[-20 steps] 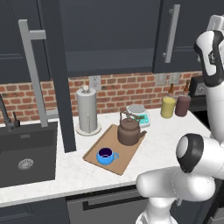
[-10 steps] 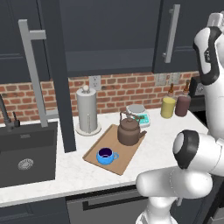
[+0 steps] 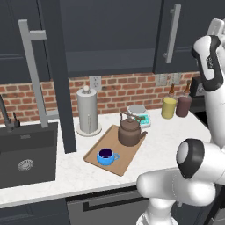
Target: Pick the kettle from the counter and place it on the tray. Then pick the mug from the cabinet and place it on the tray. Then close the cabinet doors.
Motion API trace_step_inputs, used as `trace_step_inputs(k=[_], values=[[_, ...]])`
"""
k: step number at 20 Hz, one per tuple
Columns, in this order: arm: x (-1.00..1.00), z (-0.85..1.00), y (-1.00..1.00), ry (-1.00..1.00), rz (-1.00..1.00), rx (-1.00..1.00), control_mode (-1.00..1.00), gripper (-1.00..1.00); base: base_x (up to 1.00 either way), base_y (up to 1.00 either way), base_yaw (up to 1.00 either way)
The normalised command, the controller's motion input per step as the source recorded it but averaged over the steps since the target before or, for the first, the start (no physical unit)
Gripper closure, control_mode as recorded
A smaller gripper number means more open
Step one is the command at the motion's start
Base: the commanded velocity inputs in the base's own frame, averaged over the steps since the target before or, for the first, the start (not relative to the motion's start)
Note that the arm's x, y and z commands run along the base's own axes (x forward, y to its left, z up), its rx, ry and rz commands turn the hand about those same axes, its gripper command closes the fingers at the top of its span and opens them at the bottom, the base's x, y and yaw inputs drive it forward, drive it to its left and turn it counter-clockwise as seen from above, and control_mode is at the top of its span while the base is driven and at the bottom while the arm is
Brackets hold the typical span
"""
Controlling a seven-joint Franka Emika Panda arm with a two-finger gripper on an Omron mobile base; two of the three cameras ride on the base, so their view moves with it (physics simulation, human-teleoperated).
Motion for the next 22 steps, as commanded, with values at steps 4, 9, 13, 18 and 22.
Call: trace_step_inputs(k=[4,9,13,18,22], values=[[0.18,-0.13,0.1,-0.01,-0.04,0.01,-1.0,1.0,0.0,0.0,0.0],[-0.16,0.0,0.01,0.01,-0.06,0.0,-1.0,1.0,0.0,0.0,0.0],[-0.76,0.0,0.0,0.0,-0.03,-0.01,-1.0,1.0,0.0,0.0,0.0],[-1.0,0.0,0.0,0.0,0.0,-0.02,-1.0,1.0,0.0,0.0,0.0],[-0.94,0.0,0.23,0.08,-0.02,-0.08,-1.0,1.0,0.0,0.0,0.0]])
